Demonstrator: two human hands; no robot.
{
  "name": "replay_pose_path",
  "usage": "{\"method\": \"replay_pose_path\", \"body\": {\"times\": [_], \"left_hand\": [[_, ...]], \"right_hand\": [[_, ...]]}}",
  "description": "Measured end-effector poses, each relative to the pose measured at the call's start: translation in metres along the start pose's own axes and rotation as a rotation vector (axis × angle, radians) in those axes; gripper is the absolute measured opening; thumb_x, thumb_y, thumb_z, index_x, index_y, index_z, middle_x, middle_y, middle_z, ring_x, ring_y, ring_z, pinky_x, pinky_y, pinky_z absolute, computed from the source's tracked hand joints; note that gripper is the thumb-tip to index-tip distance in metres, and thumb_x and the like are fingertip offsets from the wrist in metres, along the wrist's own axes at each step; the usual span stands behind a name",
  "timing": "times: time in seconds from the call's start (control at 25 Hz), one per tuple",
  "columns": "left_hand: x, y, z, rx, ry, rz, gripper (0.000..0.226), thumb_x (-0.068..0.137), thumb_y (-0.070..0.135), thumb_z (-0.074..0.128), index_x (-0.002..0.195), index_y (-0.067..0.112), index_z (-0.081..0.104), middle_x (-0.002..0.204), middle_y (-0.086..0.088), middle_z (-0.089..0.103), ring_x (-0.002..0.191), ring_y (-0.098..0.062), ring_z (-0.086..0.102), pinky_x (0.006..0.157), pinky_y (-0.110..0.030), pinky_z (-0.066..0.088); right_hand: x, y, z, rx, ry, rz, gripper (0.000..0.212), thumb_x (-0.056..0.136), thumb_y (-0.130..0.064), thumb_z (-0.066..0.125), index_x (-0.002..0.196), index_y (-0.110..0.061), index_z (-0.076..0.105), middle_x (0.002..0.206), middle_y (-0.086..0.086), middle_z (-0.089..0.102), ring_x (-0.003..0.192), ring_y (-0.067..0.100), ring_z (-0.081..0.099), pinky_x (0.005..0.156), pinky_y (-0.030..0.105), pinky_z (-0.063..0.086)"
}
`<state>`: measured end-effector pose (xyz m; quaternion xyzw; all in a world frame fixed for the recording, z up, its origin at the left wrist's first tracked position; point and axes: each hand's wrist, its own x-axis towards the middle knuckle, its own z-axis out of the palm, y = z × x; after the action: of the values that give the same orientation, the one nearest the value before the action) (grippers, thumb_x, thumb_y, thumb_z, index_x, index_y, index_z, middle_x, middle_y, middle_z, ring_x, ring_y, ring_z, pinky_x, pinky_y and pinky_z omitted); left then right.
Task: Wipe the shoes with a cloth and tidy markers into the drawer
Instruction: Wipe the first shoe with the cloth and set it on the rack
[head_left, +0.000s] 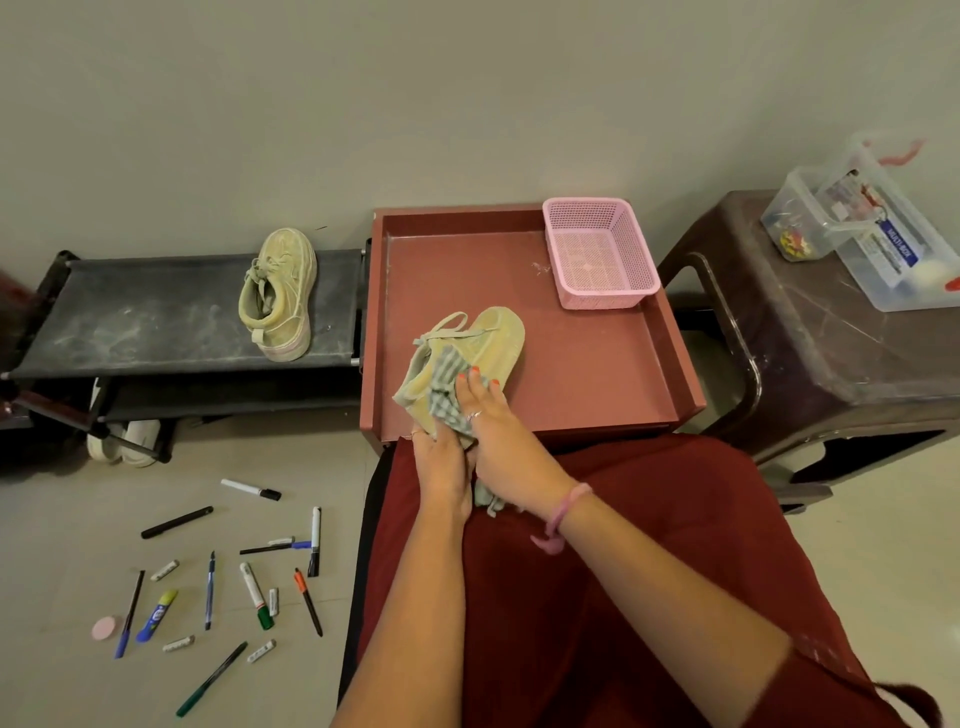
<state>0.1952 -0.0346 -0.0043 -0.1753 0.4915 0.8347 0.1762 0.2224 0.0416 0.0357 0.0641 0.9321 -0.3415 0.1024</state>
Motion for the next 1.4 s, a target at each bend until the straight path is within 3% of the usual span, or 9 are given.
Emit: {"method": "replay_pose_path", "body": {"times": [0.44, 0.56, 0.64, 0.76, 0.88, 1.04, 1.2, 1.32, 1.4], "left_hand": [[0.009, -0.002, 0.0, 0.02, 0.01, -0.082, 0.022, 0.089, 0.025, 0.067, 0.109, 0.022, 0.059, 0.099, 0.005, 0.075, 0.094, -0.014, 0.071, 0.067, -0.029, 0.058], [0.01, -0.002, -0.002, 0.111, -0.017, -0.071, 0.028, 0.088, 0.025, 0.069, 0.114, 0.021, 0.06, 0.105, 0.002, 0.074, 0.096, -0.015, 0.071, 0.07, -0.032, 0.058], [0.01, -0.004, -0.003, 0.148, 0.006, -0.057, 0.029, 0.087, 0.025, 0.07, 0.114, 0.022, 0.06, 0.109, 0.0, 0.072, 0.099, -0.016, 0.07, 0.079, -0.035, 0.058], [0.012, -0.005, -0.008, 0.286, 0.066, 0.006, 0.044, 0.078, 0.026, 0.079, 0.116, 0.028, 0.057, 0.113, 0.003, 0.069, 0.097, -0.004, 0.068, 0.079, -0.02, 0.055], [0.015, -0.009, -0.01, 0.503, 0.056, 0.071, 0.078, 0.065, 0.027, 0.088, 0.132, 0.025, 0.047, 0.118, 0.009, 0.062, 0.102, -0.002, 0.063, 0.087, -0.022, 0.054], [0.02, -0.013, -0.008, 0.759, 0.088, 0.222, 0.081, 0.062, 0.027, 0.087, 0.133, 0.016, 0.049, 0.125, -0.001, 0.055, 0.115, -0.017, 0.055, 0.101, -0.04, 0.046], [0.021, -0.019, -0.006, 0.809, 0.06, 0.241, 0.075, 0.061, 0.027, 0.087, 0.127, 0.017, 0.054, 0.114, 0.004, 0.063, 0.107, -0.013, 0.06, 0.097, -0.037, 0.049], [0.02, -0.024, -0.002, 0.826, 0.017, 0.228, 0.072, 0.063, 0.03, 0.086, 0.127, 0.022, 0.055, 0.112, 0.009, 0.065, 0.102, -0.005, 0.061, 0.089, -0.022, 0.05], [0.023, -0.027, -0.002, 0.817, 0.009, 0.229, 0.071, 0.065, 0.03, 0.087, 0.128, 0.021, 0.055, 0.112, 0.009, 0.066, 0.101, -0.003, 0.061, 0.087, -0.02, 0.05]], "right_hand": [[0.057, 0.081, -0.039, -0.439, 0.164, 0.041, 0.078, 0.086, 0.016, 0.034, 0.152, -0.009, 0.0, 0.161, 0.005, 0.002, 0.148, 0.032, 0.001, 0.12, 0.033, 0.009], [0.074, 0.101, -0.055, -0.475, 0.113, 0.136, 0.068, 0.088, 0.012, 0.039, 0.15, -0.003, 0.016, 0.158, 0.013, 0.018, 0.146, 0.032, 0.014, 0.12, 0.034, 0.012], [0.08, 0.111, -0.071, -0.301, 0.034, 0.249, 0.055, 0.086, 0.01, 0.043, 0.139, -0.001, 0.041, 0.142, 0.019, 0.045, 0.132, 0.034, 0.041, 0.107, 0.037, 0.034], [0.07, 0.12, -0.09, 0.352, 0.186, 0.476, 0.038, 0.083, 0.01, 0.04, 0.1, -0.011, 0.067, 0.1, 0.015, 0.066, 0.09, 0.029, 0.063, 0.072, 0.034, 0.051], [0.054, 0.128, -0.1, 0.805, 0.392, 0.552, 0.023, 0.082, 0.004, 0.049, 0.087, -0.008, 0.068, 0.104, 0.017, 0.068, 0.091, 0.029, 0.066, 0.084, 0.046, 0.054], [0.065, 0.117, -0.111, 0.277, 0.481, 0.343, 0.02, 0.086, -0.009, 0.054, 0.094, -0.022, 0.067, 0.094, -0.005, 0.067, 0.084, 0.012, 0.062, 0.076, 0.03, 0.049], [0.103, 0.092, -0.093, -0.174, 0.306, 0.204, 0.047, 0.089, 0.006, 0.038, 0.129, -0.011, 0.054, 0.117, 0.016, 0.064, 0.103, 0.031, 0.061, 0.088, 0.038, 0.05], [0.113, 0.081, -0.064, -0.367, 0.102, 0.225, 0.064, 0.089, 0.012, 0.034, 0.149, -0.008, 0.025, 0.154, 0.017, 0.027, 0.135, 0.032, 0.038, 0.106, 0.04, 0.036], [0.105, 0.084, -0.052, -0.368, 0.073, 0.202, 0.067, 0.089, 0.013, 0.033, 0.151, -0.008, 0.017, 0.159, 0.014, 0.013, 0.144, 0.029, 0.022, 0.111, 0.037, 0.028]]}}
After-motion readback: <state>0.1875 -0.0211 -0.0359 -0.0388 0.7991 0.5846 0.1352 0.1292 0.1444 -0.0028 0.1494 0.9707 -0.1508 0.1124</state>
